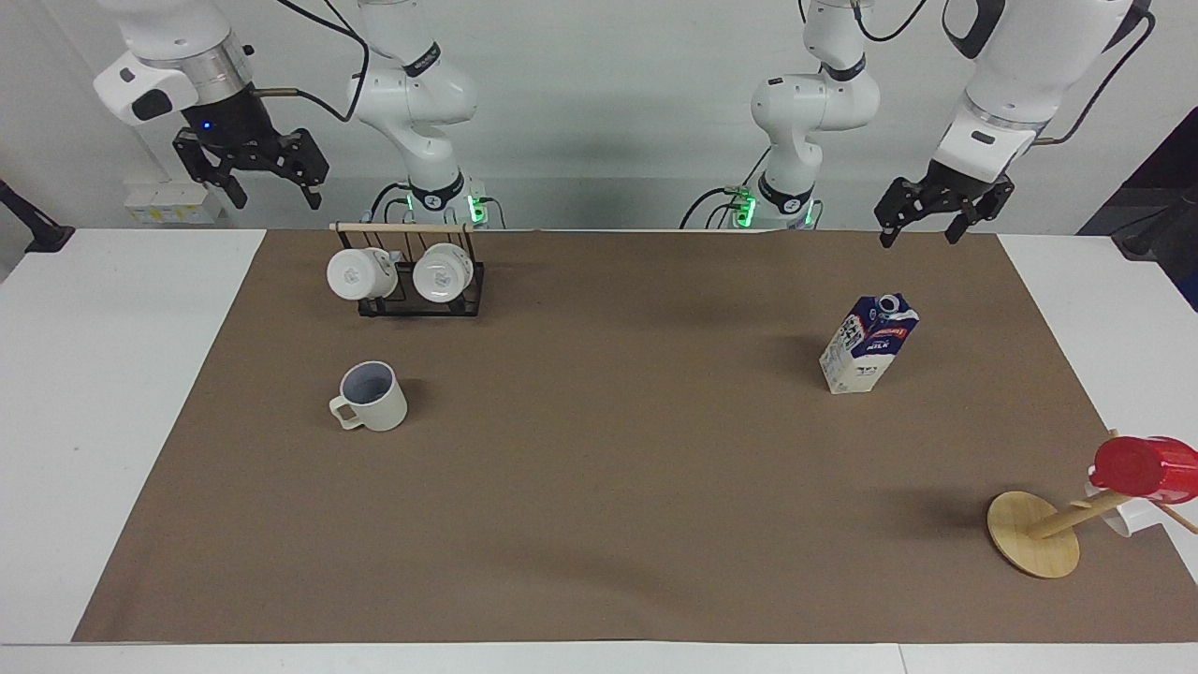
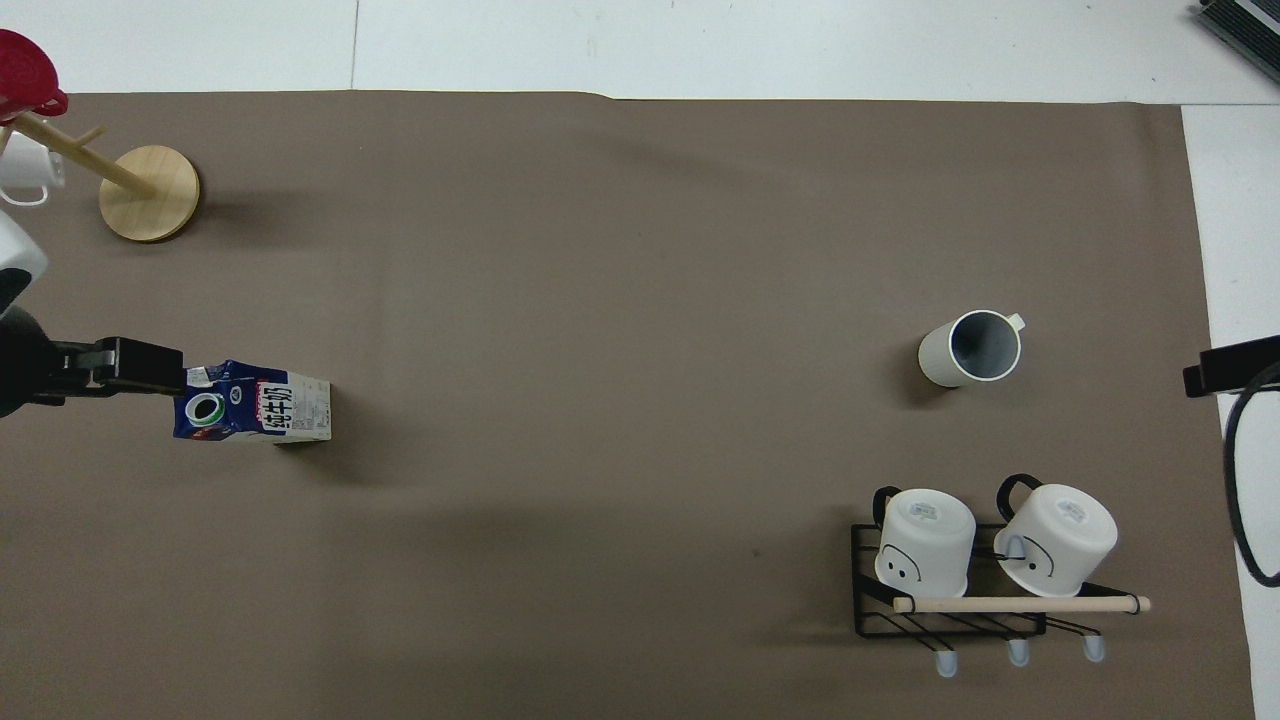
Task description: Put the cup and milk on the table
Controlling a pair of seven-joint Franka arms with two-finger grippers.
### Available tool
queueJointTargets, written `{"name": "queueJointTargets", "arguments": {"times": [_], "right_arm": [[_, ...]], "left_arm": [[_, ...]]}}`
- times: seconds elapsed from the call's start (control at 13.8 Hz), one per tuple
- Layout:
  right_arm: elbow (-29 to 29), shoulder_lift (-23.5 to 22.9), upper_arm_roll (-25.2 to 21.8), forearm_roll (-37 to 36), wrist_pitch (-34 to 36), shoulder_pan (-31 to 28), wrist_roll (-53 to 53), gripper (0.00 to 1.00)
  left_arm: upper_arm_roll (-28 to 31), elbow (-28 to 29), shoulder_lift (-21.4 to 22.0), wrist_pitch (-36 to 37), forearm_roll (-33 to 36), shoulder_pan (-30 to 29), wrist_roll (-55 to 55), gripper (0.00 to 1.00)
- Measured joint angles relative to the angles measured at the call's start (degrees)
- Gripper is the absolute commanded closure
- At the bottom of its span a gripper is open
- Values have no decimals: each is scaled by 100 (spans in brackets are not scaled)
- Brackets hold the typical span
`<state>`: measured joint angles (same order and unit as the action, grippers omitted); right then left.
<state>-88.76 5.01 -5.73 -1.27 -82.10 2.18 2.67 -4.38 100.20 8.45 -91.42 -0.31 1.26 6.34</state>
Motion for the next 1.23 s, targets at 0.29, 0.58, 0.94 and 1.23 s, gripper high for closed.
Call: {"name": "queueJointTargets", "arguments": {"times": [0.29, 0.58, 0.94, 1.23], "right_arm": [[-35, 14, 0, 0, 0, -2, 0, 0], [-128, 82, 0, 0, 0, -2, 0, 0], [-171, 123, 0, 0, 3, -2, 0, 0], [-174, 125, -1, 0, 3, -3, 0, 0]], "left_arm": [[-1, 0, 0, 0, 0, -1, 0, 0], [-3, 0, 0, 0, 0, -2, 0, 0], [-3, 0, 0, 0, 0, -2, 0, 0], [-3, 0, 0, 0, 0, -4, 0, 0]]}}
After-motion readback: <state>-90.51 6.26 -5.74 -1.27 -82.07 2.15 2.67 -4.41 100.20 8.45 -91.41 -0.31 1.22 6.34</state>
